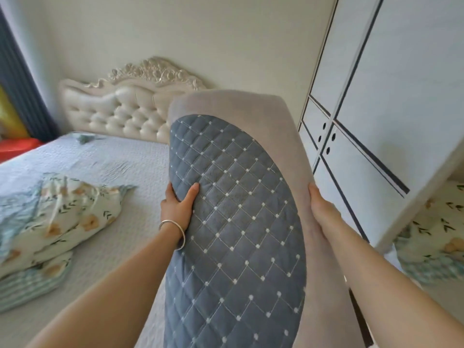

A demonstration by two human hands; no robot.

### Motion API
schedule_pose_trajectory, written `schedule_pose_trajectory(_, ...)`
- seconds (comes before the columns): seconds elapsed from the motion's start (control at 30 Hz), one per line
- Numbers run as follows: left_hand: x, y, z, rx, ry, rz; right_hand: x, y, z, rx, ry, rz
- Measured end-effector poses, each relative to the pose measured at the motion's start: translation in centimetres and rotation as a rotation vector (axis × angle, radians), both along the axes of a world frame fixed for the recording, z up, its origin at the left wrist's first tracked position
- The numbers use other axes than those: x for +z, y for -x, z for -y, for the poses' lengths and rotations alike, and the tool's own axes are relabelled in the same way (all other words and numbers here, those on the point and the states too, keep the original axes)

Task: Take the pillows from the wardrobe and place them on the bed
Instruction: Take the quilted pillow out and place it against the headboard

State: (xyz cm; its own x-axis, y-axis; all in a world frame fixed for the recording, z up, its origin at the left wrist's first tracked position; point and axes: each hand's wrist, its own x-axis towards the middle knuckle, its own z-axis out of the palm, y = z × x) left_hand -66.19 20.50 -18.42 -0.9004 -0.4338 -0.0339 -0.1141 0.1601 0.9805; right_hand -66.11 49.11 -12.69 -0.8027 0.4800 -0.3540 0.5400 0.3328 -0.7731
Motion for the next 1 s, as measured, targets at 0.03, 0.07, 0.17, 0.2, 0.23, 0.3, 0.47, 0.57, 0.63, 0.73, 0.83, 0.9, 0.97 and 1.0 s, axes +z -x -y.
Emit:
schedule_pose_trajectory(0.03,-0.8,1.0,0.6,0.023,-0.037,0.028,-0.8,1.2,0.4,0.004,0.014,0.014)
schedule_pose_trajectory(0.07,-1.2,1.9,1.3,0.057,-0.103,0.08,-1.4,2.3,0.8,0.004,0.027,0.023)
schedule_pose_trajectory(0.17,-2.1,5.5,3.3,0.099,-0.255,0.287,-2.8,6.1,1.4,0.01,0.046,0.04)
schedule_pose_trajectory(0.2,-2.3,6.8,3.9,0.092,-0.3,0.334,-3.3,7.5,1.4,0.009,0.057,0.041)
schedule_pose_trajectory(0.23,-2.1,8.0,4.2,0.072,-0.322,0.374,-3.7,9.0,1.4,0.004,0.072,0.043)
schedule_pose_trajectory(0.3,-2.5,10.5,4.4,0.017,-0.335,0.431,-4.8,12.1,1.3,0.002,0.109,0.056)
schedule_pose_trajectory(0.47,-6.5,16.4,2.5,0.034,-0.362,0.517,-7.5,21.9,0.9,0.069,0.204,0.068)
schedule_pose_trajectory(0.57,-9.3,22.0,1.4,0.156,-0.306,0.514,-8.6,29.0,0.7,0.148,0.221,0.105)
schedule_pose_trajectory(0.63,-8.8,26.0,0.5,0.255,-0.318,0.484,-9.0,34.2,0.8,0.217,0.218,0.124)
schedule_pose_trajectory(0.73,-6.8,31.9,-0.6,0.332,-0.362,0.424,-9.1,42.6,0.9,0.294,0.209,0.111)
schedule_pose_trajectory(0.83,-6.4,37.7,-0.6,0.376,-0.389,0.404,-9.1,50.3,1.7,0.348,0.207,0.13)
schedule_pose_trajectory(0.9,-6.6,41.6,-0.2,0.396,-0.44,0.397,-9.3,54.9,2.3,0.376,0.2,0.121)
schedule_pose_trajectory(0.97,-7.8,45.5,0.5,0.423,-0.474,0.393,-9.6,59.5,3.3,0.403,0.204,0.106)
schedule_pose_trajectory(1.0,-8.2,47.4,0.9,0.436,-0.484,0.389,-9.9,62.0,3.9,0.414,0.208,0.098)
